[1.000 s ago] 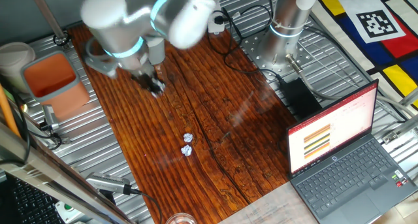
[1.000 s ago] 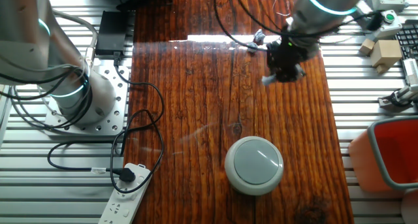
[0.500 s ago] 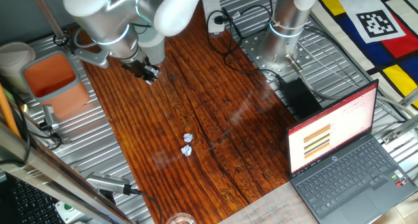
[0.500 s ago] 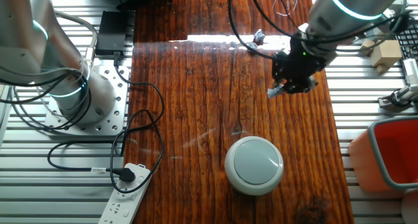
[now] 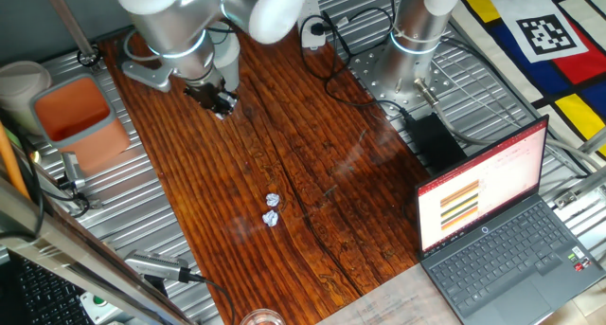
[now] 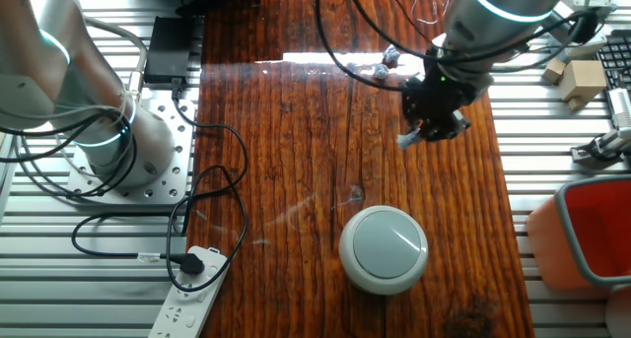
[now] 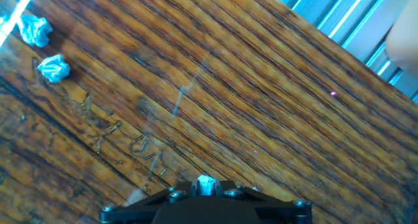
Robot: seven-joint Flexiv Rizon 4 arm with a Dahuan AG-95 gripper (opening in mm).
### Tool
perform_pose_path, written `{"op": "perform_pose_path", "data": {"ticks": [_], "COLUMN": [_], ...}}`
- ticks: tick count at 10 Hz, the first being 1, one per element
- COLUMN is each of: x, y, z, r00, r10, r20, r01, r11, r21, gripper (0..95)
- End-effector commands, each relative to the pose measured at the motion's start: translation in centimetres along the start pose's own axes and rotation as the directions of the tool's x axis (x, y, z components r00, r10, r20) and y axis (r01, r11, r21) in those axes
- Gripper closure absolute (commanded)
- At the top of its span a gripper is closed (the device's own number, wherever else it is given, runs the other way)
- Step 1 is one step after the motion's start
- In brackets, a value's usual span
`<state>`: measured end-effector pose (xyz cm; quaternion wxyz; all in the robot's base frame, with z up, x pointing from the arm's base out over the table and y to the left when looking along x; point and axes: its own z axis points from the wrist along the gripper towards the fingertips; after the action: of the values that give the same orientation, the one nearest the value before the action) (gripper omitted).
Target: Put the garbage in the trash can
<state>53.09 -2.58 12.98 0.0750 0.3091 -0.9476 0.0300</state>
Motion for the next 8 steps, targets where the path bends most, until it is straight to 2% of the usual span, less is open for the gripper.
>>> {"op": "perform_pose_path", "data": {"ticks": [1, 3, 5, 8], "x": [0.26, 0.26, 0.26, 0.26], "y": [0.02, 0.02, 0.02, 0.02], "z": [0.04, 0.04, 0.04, 0.04], "r00": [0.987, 0.975, 0.971, 0.983], "r10": [0.154, 0.215, 0.232, 0.176], "r20": [0.053, 0.051, 0.055, 0.041], "r01": [-0.157, -0.218, -0.236, -0.179], "r11": [0.987, 0.974, 0.969, 0.981], "r21": [0.046, 0.068, 0.075, 0.073], "gripper": [95.0, 95.0, 95.0, 95.0]}}
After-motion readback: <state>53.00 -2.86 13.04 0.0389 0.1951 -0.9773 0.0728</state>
